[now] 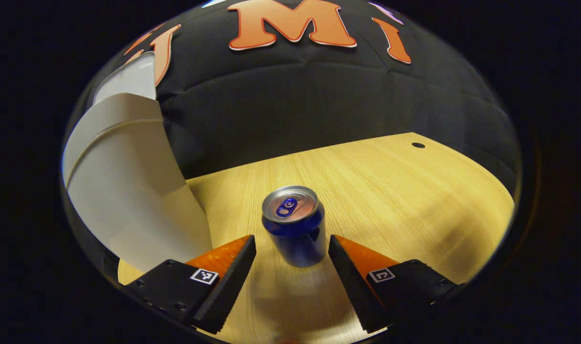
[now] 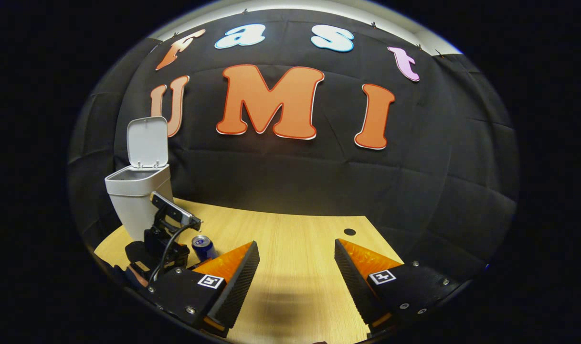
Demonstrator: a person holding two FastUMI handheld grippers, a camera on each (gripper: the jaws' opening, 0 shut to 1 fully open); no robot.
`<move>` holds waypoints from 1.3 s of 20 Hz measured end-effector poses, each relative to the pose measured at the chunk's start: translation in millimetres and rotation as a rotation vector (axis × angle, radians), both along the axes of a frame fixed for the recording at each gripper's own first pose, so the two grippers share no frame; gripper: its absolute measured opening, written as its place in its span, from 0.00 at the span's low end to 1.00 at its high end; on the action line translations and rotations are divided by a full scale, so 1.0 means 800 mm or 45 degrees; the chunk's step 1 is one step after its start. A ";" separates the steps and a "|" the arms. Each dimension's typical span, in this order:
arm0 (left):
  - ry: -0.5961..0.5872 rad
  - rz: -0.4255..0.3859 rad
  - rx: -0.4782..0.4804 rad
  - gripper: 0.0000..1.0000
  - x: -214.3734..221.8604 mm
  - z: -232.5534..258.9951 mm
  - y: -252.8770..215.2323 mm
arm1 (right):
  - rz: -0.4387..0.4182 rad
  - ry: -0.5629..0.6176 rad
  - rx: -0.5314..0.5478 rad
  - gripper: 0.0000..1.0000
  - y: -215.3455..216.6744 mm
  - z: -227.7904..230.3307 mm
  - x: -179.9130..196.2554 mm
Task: Press the lid of the desktop garbage bin to open it, pick up the crumpled paper on the desktop and throw it into the bin, then pick up the pop can on the desktop and drop it into the bin, and finally close the garbage bin lid.
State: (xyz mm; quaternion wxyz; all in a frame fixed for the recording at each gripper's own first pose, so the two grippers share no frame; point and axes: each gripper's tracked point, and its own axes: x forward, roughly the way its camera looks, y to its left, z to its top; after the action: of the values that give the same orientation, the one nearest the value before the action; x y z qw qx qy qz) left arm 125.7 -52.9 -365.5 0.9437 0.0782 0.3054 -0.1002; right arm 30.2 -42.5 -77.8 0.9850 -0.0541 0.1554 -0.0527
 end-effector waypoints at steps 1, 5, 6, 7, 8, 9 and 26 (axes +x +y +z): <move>0.011 -0.008 -0.011 0.98 0.006 -0.005 -0.006 | -0.012 0.005 -0.001 0.94 -0.009 -0.005 -0.009; 0.054 -0.028 -0.045 0.95 0.009 -0.017 -0.012 | -0.024 0.012 -0.003 0.95 -0.011 -0.008 -0.021; 0.052 -0.022 -0.048 0.89 0.011 -0.014 -0.010 | -0.018 0.014 -0.008 0.95 -0.007 -0.010 -0.021; 0.058 -0.024 -0.059 0.84 0.010 -0.016 -0.011 | -0.013 0.019 -0.012 0.94 -0.005 -0.013 -0.020; 0.074 -0.018 -0.072 0.83 0.009 -0.017 -0.011 | -0.007 0.026 -0.010 0.94 -0.001 -0.015 -0.020; 0.082 -0.006 -0.079 0.83 0.010 -0.016 -0.009 | 0.000 0.031 -0.007 0.94 0.003 -0.017 -0.019; -0.291 0.285 -0.387 0.74 -0.051 0.372 0.179 | 0.136 0.000 0.119 0.95 0.050 -0.036 0.059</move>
State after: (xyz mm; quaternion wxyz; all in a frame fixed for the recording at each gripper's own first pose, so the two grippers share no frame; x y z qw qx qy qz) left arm 84.5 90.4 -68.3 0.9783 -0.0886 0.1847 -0.0304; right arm 77.6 -2.5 -106.4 0.9878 -0.0163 0.1545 0.0071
